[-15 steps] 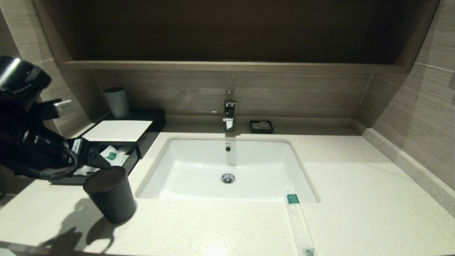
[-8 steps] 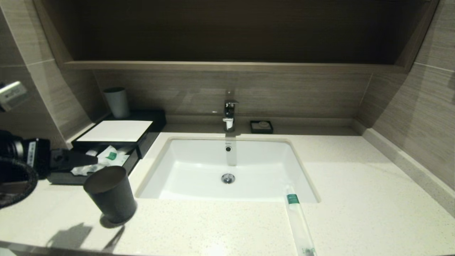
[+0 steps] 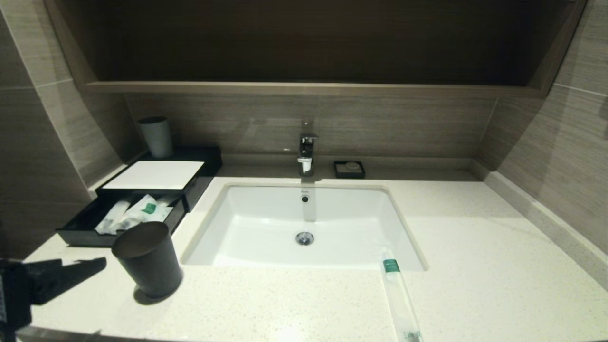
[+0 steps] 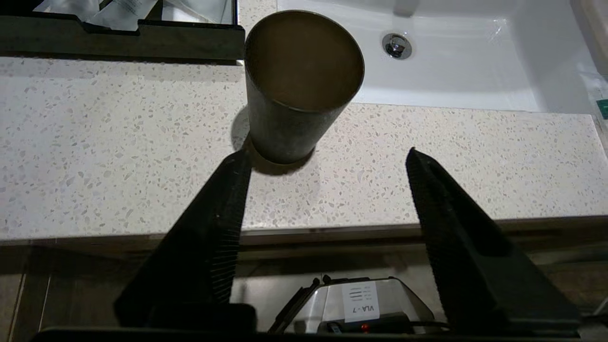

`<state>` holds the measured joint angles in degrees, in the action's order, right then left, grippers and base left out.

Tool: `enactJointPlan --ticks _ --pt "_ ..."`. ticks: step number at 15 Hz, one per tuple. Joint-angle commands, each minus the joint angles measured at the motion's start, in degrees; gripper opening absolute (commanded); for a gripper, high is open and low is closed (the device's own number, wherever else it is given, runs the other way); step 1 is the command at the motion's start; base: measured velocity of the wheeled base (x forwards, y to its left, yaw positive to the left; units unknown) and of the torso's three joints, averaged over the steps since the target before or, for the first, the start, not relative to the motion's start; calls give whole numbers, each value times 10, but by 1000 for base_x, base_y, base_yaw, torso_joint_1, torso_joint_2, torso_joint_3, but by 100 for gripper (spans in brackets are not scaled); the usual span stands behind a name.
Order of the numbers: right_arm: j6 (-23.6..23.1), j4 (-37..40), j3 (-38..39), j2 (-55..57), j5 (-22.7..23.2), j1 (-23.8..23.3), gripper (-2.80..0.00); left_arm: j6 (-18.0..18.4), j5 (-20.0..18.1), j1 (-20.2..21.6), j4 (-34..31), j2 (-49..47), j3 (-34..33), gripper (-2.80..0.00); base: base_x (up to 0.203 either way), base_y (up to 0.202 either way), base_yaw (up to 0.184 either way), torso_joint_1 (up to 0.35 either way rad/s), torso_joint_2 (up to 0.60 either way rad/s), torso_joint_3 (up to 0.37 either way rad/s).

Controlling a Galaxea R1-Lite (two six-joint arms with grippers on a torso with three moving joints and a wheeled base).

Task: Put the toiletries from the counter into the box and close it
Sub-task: Pick up the cup

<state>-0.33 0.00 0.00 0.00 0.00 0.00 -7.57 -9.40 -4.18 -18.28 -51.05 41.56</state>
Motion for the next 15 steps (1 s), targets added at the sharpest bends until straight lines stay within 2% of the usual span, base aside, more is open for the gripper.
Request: enactJointPlan --ticks 1,4,8,15 --pt "0 0 0 0 0 0 -280 -1 1 0 22 84 -59 -280 0 0 0 0 0 0" --pt "0 0 0 0 0 0 -280 0 8 1 96 100 -130 -280 0 0 0 0 0 0" --pt "0 0 0 0 0 0 -280 1 11 1 190 97 -190 -280 0 0 0 0 0 0" --pt "0 0 0 0 0 0 -280 1 15 0 235 14 -197 -280 0 0 0 0 0 0"
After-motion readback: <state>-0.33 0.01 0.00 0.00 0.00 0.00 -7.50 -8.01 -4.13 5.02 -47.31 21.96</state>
